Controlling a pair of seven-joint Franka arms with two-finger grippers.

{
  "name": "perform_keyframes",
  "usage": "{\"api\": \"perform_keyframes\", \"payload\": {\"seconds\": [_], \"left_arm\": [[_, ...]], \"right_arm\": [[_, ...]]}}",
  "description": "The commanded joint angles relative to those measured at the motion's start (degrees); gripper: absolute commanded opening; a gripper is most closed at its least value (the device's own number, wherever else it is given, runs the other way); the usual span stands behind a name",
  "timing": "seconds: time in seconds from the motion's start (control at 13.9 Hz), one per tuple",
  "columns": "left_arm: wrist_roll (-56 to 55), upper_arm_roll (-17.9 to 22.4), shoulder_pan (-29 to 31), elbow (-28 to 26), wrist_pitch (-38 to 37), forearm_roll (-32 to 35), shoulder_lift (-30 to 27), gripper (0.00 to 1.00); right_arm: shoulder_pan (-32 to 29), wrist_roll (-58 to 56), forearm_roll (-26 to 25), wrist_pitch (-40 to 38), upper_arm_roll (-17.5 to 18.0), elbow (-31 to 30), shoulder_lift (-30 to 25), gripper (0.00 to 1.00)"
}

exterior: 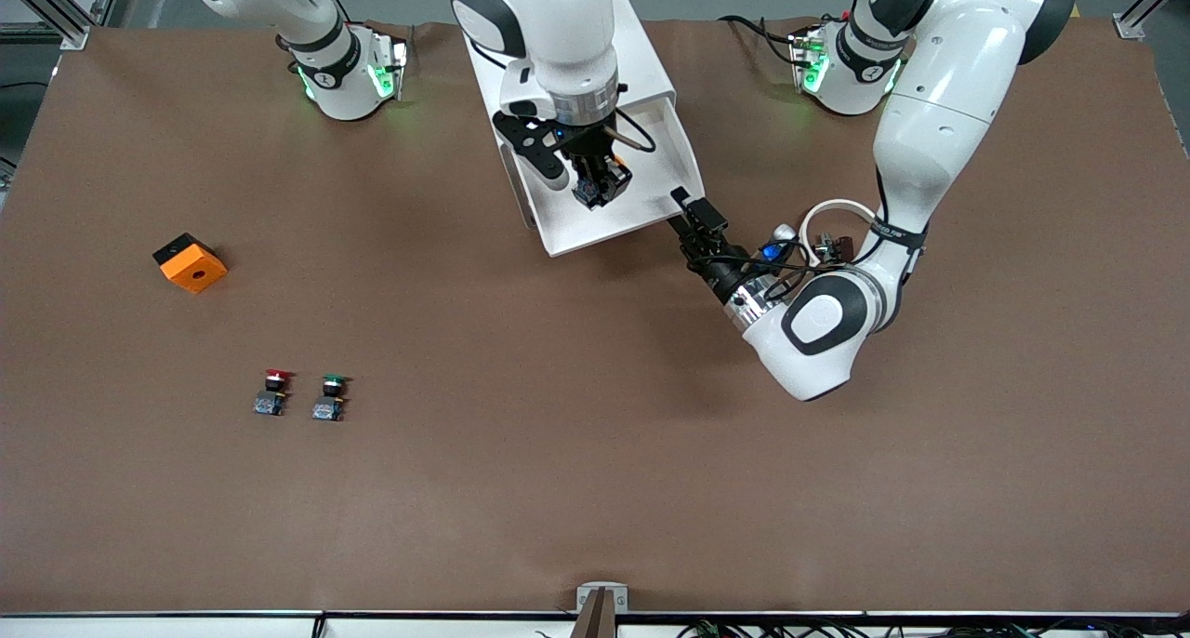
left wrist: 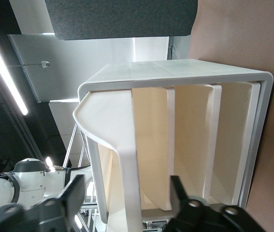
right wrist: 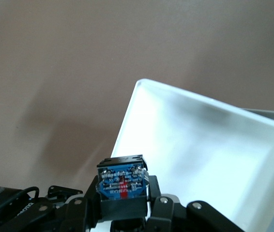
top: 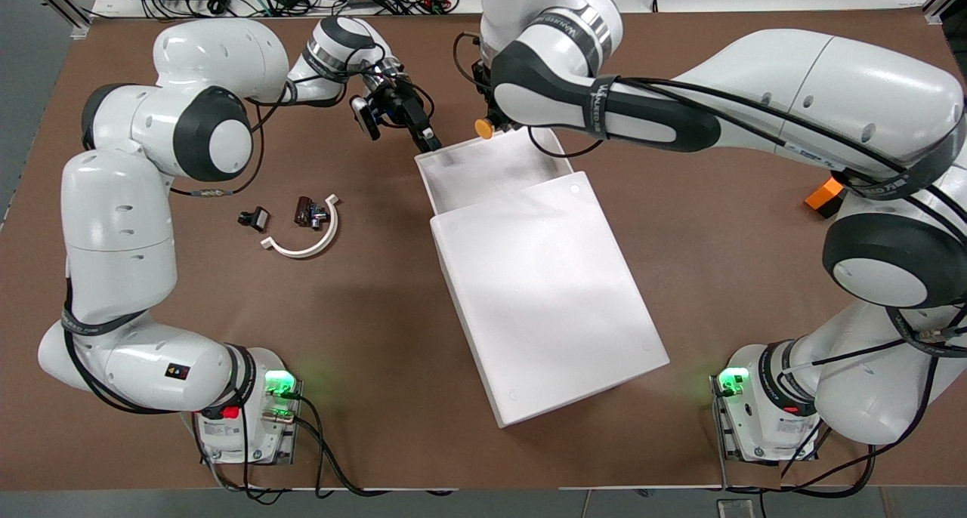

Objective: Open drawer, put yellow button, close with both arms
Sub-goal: 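Carry the yellow button over the open drawer with the right gripper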

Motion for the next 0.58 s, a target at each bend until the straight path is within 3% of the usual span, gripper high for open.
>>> {"api": "perform_keyframes", "payload": {"seconds": [0.0, 0.22, 0.5], "left_arm": [[0.6, 0.1, 0.8, 1.2, -0.6, 0.3, -0.3, 1.0], [4.7, 0.1, 1.7, 2.9, -0.6, 0.9, -0.8, 1.0], [19.5, 0.0, 2.3, 7.2, -0.8, 8.4, -1.0, 1.0]], "right_arm": [[1.7, 2.8, -1.6, -0.5, -0.7, 2.2, 2.0, 0.0], [3.8, 3.0, -1.3, -0.5, -0.7, 2.1, 3.2, 0.0], [5.4, 5.5, -1.9, 0.6, -0.7, 2.2, 6.0, 0.0]]}}
